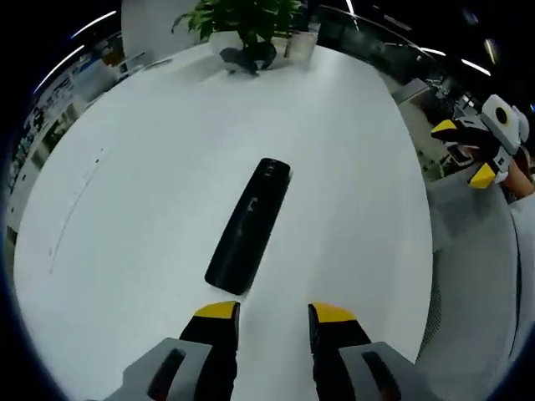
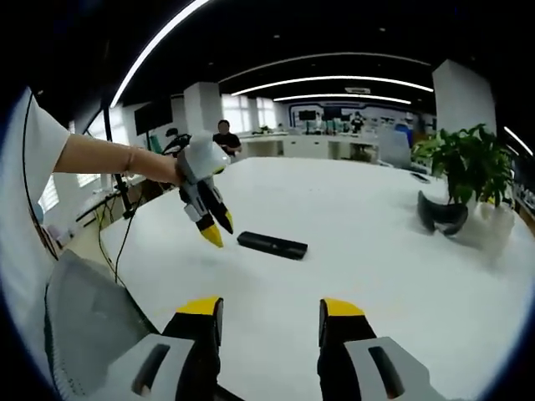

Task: Press the specified remote control buttons in sequence, fully releasing each button before pressing the next.

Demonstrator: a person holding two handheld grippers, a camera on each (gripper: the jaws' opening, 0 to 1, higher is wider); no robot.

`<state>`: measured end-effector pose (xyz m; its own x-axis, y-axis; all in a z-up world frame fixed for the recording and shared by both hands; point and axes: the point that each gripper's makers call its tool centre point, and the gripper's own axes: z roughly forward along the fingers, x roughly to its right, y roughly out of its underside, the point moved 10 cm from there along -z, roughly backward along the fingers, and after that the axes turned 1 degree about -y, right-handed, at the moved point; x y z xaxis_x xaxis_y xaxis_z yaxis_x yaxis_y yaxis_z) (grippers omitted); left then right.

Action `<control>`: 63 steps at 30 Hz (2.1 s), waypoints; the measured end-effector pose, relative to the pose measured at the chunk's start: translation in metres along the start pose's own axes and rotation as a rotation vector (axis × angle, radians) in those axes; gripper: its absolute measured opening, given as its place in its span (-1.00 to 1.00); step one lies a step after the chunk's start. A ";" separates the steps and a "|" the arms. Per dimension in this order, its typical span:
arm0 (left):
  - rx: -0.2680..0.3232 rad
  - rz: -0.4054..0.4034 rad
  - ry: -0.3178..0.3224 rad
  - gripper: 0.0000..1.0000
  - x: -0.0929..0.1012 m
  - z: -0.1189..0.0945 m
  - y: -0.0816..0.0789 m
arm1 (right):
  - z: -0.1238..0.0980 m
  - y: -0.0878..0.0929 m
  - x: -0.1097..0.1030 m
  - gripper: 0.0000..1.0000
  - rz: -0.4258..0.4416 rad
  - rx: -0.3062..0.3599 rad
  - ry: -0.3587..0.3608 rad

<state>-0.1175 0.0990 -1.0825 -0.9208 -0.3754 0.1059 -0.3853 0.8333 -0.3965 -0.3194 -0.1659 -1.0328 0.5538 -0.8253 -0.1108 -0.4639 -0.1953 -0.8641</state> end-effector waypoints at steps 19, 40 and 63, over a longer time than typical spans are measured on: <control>-0.089 0.225 0.005 -0.04 -0.019 0.030 -0.032 | 0.003 0.003 0.006 -0.37 0.039 -0.022 -0.018; -0.059 0.258 -0.028 -0.55 -0.019 0.037 -0.037 | 0.006 0.003 0.009 -0.70 0.052 -0.045 -0.048; -0.078 0.288 -0.016 -0.55 0.025 0.024 0.003 | 0.015 0.003 0.002 -0.74 -0.016 -0.085 -0.102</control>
<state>-0.1407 0.0827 -1.1028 -0.9921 -0.1246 -0.0157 -0.1121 0.9350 -0.3364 -0.3087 -0.1601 -1.0431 0.6269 -0.7644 -0.1507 -0.5092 -0.2556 -0.8218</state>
